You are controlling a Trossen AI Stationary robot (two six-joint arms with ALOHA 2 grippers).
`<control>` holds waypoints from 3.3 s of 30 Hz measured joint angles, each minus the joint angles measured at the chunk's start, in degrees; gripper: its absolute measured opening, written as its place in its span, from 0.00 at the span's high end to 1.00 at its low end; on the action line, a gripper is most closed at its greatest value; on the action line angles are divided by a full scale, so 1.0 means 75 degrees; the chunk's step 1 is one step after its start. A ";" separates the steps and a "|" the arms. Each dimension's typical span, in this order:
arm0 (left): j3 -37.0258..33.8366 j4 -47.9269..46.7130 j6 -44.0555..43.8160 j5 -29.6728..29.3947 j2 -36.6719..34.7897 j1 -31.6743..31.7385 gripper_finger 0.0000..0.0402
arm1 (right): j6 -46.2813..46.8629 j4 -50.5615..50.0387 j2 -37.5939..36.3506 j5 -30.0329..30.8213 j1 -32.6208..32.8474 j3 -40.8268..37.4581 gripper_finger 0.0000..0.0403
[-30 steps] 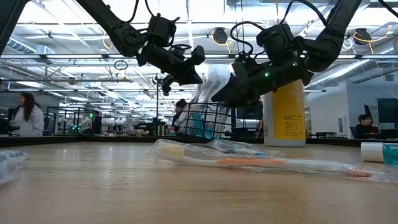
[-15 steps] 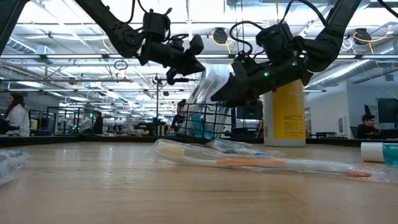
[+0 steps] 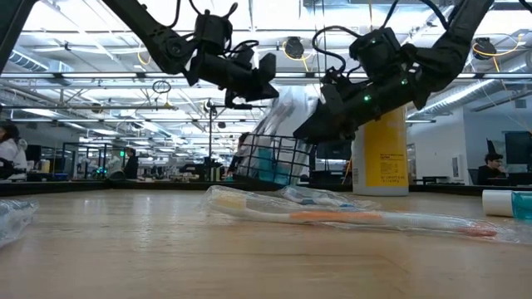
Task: Pick & Place toothbrushing station
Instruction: Put the purple toothbrush into the black organizer, then put the blue mouthwash bottle into the black organizer
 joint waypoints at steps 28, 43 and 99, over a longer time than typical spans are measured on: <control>0.0000 0.0351 0.0291 -0.0268 -0.0223 -0.0033 1.00 | -0.0532 -0.1192 -0.2116 0.0001 0.0017 0.0024 0.36; -0.0583 0.1906 0.0474 -0.0363 -0.0695 -0.0521 1.00 | -0.0378 -0.1044 -0.2618 0.0018 0.0017 0.0036 0.41; -0.3535 0.2325 0.0661 -0.2887 -0.1068 -0.1449 0.72 | -0.0031 -0.1647 -0.2619 0.0026 0.0091 0.0030 0.41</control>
